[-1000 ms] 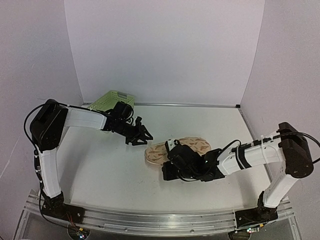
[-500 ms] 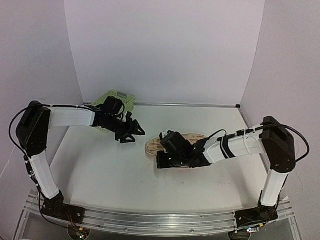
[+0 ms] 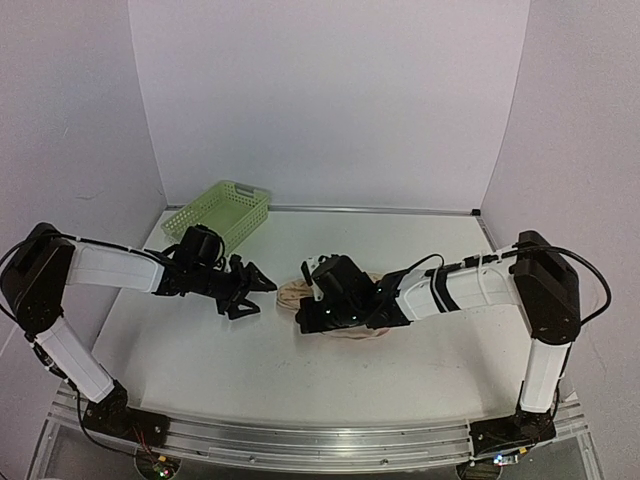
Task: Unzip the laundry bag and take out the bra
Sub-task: Adjust the laundry bag at the center of the board, then hold the laundry bag at the center of the board.
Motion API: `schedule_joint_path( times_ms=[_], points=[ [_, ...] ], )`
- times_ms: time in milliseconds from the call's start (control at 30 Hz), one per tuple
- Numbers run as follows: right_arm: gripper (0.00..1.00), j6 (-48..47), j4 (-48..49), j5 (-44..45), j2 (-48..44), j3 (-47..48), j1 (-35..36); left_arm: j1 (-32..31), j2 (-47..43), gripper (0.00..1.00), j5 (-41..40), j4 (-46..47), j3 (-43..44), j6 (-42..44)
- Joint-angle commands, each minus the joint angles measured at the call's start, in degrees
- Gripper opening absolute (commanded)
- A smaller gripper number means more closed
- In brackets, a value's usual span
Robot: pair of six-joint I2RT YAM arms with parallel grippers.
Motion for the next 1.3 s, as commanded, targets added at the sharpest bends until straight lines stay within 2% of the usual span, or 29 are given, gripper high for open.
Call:
schedule_joint_path(
  times_ms=[0, 633, 1033, 1267],
  points=[
    [0.0, -0.5, 5.0, -3.5, -1.7, -0.1, 0.5, -1.3, -2.2, 0.72, 0.8, 9.7, -1.5, -6.5],
    [0.0, -0.2, 7.7, -3.6, -3.2, -2.5, 3.4, -7.5, -0.2, 0.72, -1.1, 20.3, -8.8, -17.2],
    [0.0, -0.2, 7.7, -3.4, -2.4, -2.3, 3.6, -8.5, -8.6, 0.73, -2.8, 20.8, -15.9, -20.9],
    [0.0, -0.6, 7.8, -2.8, -3.3, -2.5, 4.5, -8.9, -6.1, 0.74, -2.3, 22.0, -14.8, -21.6]
  ],
)
